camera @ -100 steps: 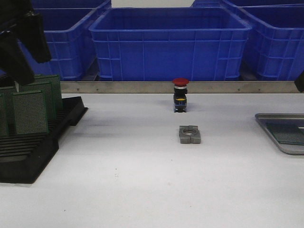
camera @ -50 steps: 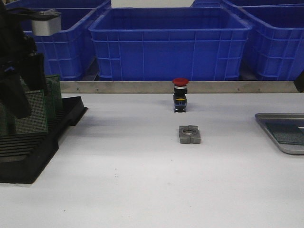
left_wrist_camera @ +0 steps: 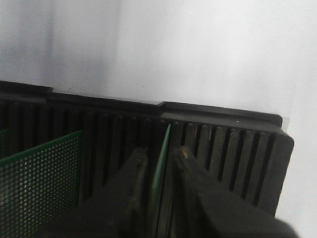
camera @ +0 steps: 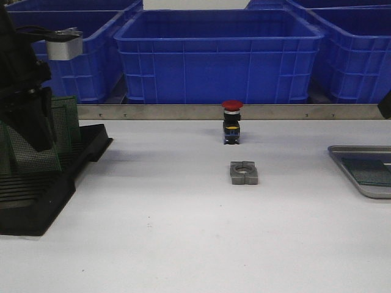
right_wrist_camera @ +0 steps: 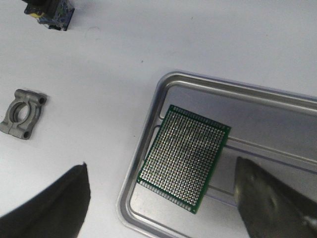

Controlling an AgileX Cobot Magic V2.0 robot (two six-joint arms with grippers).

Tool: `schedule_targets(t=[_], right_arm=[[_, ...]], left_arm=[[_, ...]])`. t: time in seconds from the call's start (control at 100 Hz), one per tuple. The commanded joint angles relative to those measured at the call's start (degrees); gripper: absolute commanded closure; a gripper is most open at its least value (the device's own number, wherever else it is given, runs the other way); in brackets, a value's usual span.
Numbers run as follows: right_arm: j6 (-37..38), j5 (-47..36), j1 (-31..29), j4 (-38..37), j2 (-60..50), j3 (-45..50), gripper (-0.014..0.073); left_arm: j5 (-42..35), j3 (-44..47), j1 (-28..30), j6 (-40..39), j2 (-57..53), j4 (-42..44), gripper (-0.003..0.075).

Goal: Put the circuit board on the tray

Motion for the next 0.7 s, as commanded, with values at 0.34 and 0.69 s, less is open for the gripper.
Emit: schedule_targets(t=[0.34,0.69], right_arm=[[-5.9,4.1,0.6,1.6,-5.7,-1.7,-0.0017],[-15.0,5.9,11.3,1.6,-11.9,-1.7,-0.0017]], left_arm=[[7.9,-8.8,-0.1,-2.2,-4.7,-5.1,0.0741],[7.9,-9.5,-5.8,-2.1,-5.7,-21.8,0.0741]])
